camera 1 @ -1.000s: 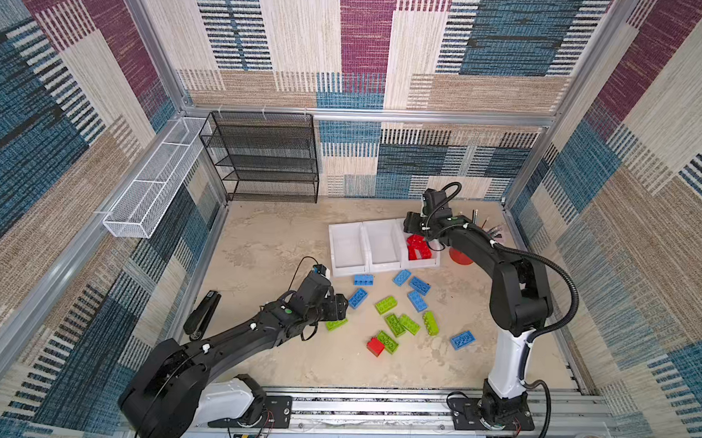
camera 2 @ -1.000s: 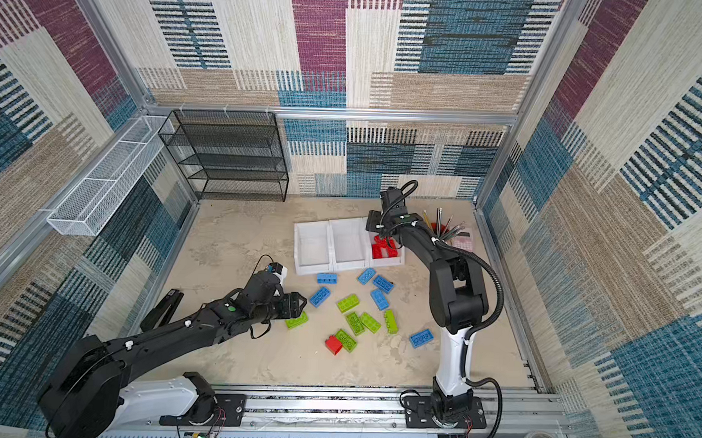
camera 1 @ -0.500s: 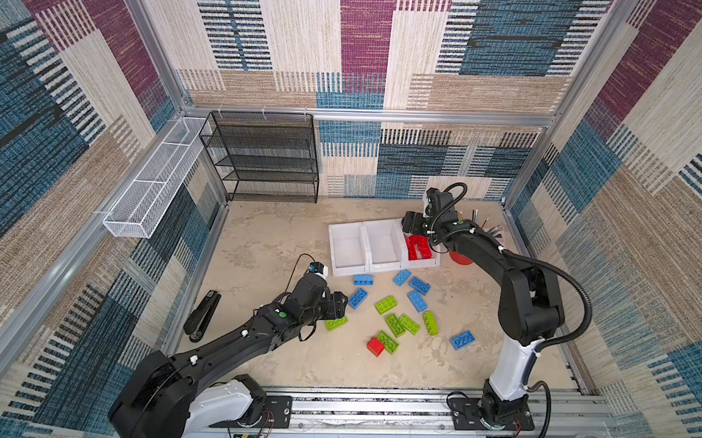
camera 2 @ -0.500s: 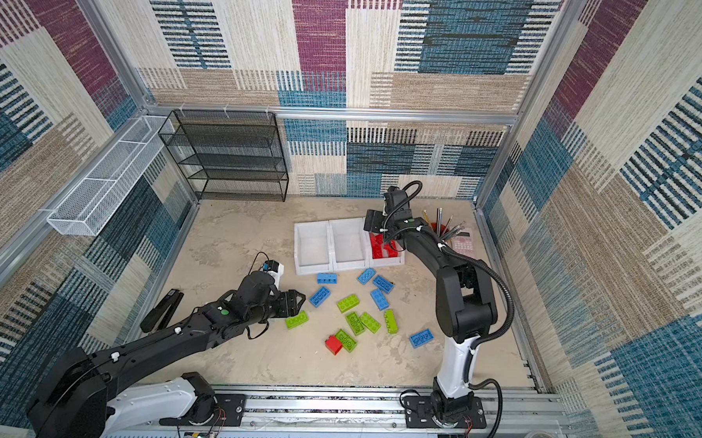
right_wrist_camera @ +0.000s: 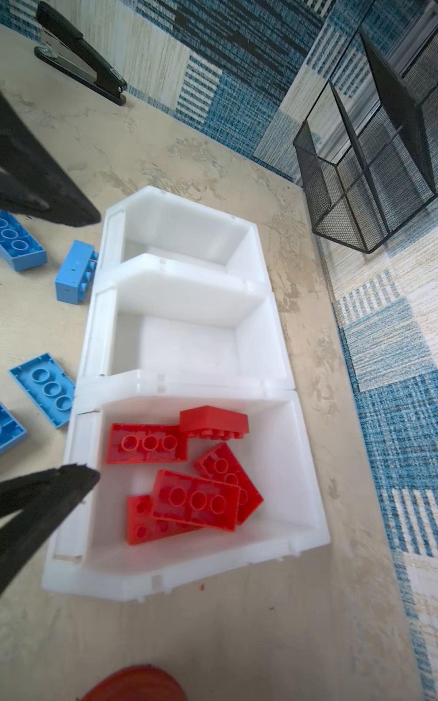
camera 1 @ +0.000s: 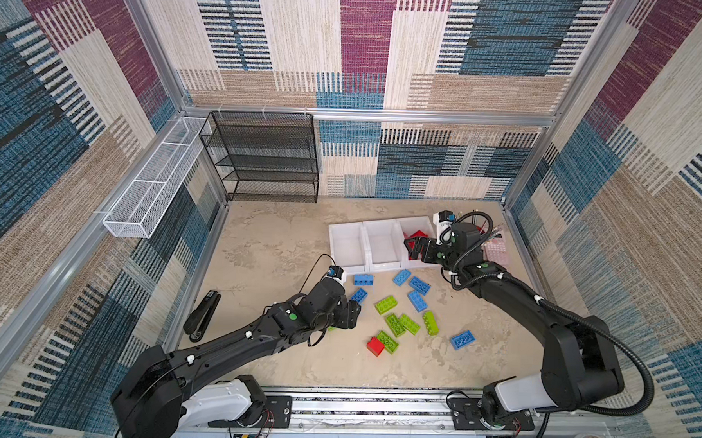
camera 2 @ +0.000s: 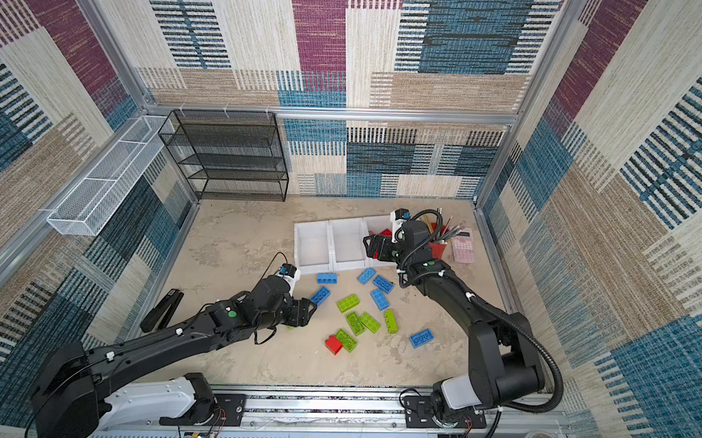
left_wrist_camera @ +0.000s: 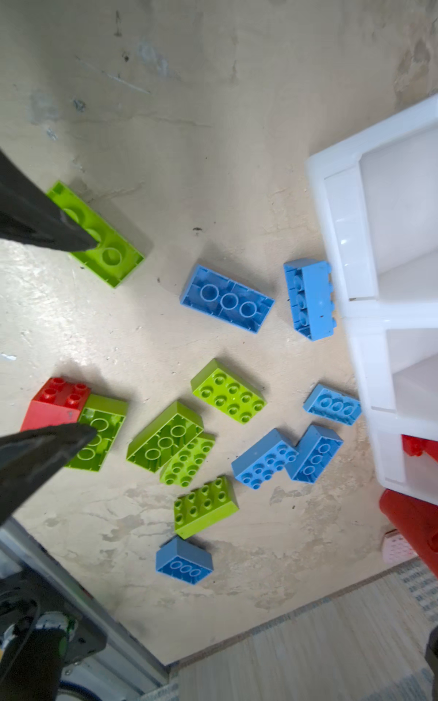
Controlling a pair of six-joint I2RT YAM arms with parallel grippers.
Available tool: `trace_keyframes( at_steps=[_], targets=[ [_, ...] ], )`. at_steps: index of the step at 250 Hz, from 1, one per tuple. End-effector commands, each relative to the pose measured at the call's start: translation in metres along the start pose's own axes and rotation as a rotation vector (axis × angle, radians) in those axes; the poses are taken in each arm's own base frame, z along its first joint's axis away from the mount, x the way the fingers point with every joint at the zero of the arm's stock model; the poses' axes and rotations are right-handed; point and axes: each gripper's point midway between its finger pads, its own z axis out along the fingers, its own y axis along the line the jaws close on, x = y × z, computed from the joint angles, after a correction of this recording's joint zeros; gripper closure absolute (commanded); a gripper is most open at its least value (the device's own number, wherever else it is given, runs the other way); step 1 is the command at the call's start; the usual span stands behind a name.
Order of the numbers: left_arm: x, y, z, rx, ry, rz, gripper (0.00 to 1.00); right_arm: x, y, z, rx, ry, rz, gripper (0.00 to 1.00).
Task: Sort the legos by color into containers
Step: 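Withdraw the right gripper while the left gripper moves toward a red brick near the robot, then lower the left gripper onto the red brick beside a green brick and close it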
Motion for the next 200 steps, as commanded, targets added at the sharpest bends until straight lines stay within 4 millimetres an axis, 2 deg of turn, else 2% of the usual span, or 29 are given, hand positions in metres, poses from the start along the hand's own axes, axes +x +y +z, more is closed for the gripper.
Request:
trace_keyframes(
  at_steps=[1, 33, 80, 113, 142, 200],
  targets=[
    [0.013, -0.007, 0.004, -0.021, 0.046, 0.090, 0.28, -0.007, 0.013, -0.015, -0.076, -0.094, 0.021, 0.01],
    [0.028, -0.023, 0.012, 0.006, 0.104, 0.172, 0.28, 0.006, 0.012, -0.032, -0.096, -0.127, 0.039, 0.01],
    [0.052, -0.034, 0.023, 0.031, 0.188, 0.249, 0.28, 0.018, 0.005, -0.047, -0.073, -0.157, 0.034, 0.01],
    [0.065, -0.045, 0.028, 0.069, 0.224, 0.272, 0.29, 0.030, -0.012, -0.044, -0.006, -0.147, 0.048, 0.01],
    [0.076, -0.054, 0.033, 0.096, 0.256, 0.300, 0.29, 0.039, -0.017, -0.038, -0.001, -0.137, 0.070, 0.01],
    [0.088, -0.063, 0.046, 0.070, 0.316, 0.387, 0.30, 0.038, -0.025, -0.037, 0.032, -0.154, 0.085, 0.01]
  ],
)
